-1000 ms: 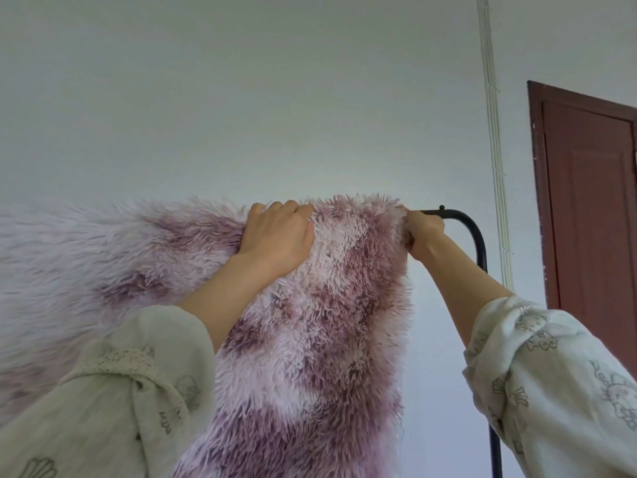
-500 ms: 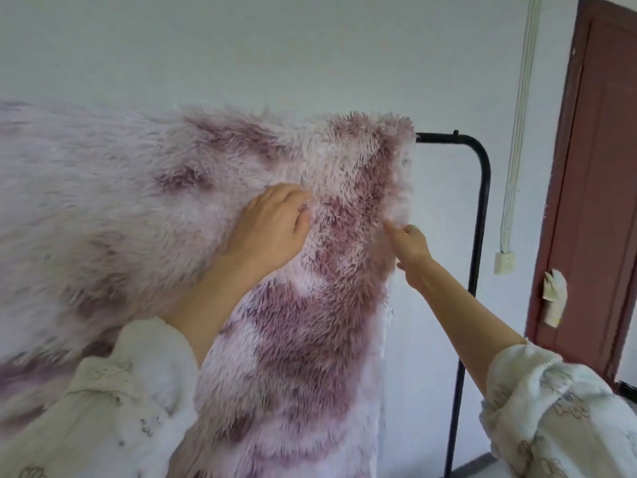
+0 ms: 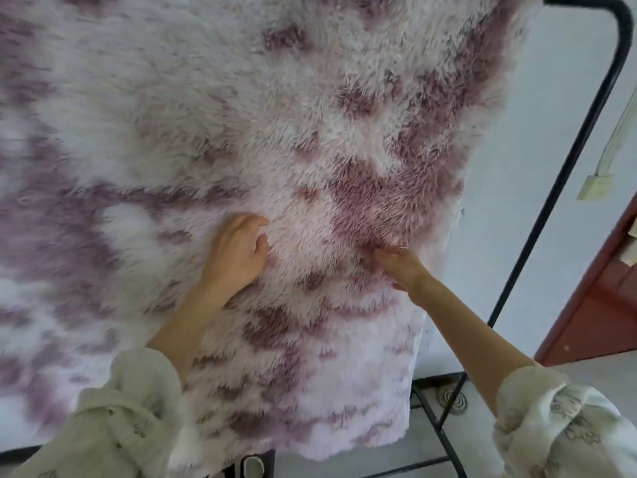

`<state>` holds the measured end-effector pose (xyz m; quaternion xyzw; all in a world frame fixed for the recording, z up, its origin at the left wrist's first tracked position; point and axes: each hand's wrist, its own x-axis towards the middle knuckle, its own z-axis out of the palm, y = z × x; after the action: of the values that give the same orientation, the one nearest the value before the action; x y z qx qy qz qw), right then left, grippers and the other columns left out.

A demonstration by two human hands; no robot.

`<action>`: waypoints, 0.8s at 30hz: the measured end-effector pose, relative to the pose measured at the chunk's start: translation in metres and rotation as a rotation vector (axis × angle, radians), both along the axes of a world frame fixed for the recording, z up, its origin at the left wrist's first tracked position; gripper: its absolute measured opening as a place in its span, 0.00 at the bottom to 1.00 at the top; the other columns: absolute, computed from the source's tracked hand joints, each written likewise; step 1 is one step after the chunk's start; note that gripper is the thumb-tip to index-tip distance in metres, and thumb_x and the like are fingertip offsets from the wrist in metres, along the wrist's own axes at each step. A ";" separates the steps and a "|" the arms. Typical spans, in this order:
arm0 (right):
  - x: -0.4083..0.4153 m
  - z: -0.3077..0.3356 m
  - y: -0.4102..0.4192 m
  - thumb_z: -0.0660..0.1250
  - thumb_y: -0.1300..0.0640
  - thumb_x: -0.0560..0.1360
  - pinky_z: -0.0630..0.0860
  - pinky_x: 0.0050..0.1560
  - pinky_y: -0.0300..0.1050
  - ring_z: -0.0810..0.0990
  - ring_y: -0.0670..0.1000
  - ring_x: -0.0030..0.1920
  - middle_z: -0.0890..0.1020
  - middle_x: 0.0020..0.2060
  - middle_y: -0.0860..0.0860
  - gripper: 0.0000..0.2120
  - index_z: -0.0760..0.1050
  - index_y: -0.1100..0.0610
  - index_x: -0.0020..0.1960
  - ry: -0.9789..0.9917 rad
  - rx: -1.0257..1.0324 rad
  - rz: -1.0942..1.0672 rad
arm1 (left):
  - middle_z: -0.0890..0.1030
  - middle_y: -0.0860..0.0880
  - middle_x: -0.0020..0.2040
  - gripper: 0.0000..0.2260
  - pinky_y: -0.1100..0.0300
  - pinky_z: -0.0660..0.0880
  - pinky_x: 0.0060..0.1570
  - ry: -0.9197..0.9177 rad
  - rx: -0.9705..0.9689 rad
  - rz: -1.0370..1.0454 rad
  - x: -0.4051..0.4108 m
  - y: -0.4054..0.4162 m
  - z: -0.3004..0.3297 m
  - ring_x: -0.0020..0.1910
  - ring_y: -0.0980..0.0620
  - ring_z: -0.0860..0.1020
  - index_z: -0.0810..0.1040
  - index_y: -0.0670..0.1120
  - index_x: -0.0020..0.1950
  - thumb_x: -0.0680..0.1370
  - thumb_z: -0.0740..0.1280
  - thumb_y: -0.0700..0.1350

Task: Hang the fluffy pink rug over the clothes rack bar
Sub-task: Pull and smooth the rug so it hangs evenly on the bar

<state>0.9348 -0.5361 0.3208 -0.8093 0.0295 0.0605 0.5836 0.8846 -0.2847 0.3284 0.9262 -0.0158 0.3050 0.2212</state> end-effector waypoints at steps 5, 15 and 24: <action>-0.034 -0.044 0.044 0.61 0.53 0.79 0.67 0.67 0.60 0.71 0.67 0.65 0.76 0.52 0.64 0.19 0.71 0.66 0.63 0.171 -0.026 0.091 | 0.76 0.38 0.61 0.13 0.48 0.69 0.65 0.035 -0.115 0.111 -0.044 0.066 -0.038 0.62 0.39 0.73 0.77 0.38 0.59 0.76 0.61 0.36; -0.101 -0.080 0.180 0.60 0.51 0.79 0.73 0.55 0.51 0.76 0.54 0.49 0.79 0.50 0.57 0.11 0.73 0.58 0.55 0.212 0.020 0.213 | 0.71 0.33 0.60 0.16 0.45 0.71 0.56 -0.084 -0.346 0.470 -0.144 0.244 -0.073 0.55 0.34 0.73 0.71 0.36 0.63 0.75 0.62 0.36; -0.156 -0.099 0.322 0.60 0.51 0.79 0.72 0.63 0.55 0.77 0.53 0.50 0.79 0.50 0.54 0.16 0.71 0.60 0.61 0.247 0.004 0.313 | 0.62 0.39 0.73 0.37 0.48 0.63 0.69 0.062 -0.764 0.473 -0.172 0.369 -0.075 0.71 0.41 0.63 0.49 0.41 0.76 0.75 0.68 0.43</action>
<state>0.7785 -0.2140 0.2222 -0.7892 -0.0254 0.2496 0.5605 0.7124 0.0844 0.2529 0.7647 0.3169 0.3033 0.4720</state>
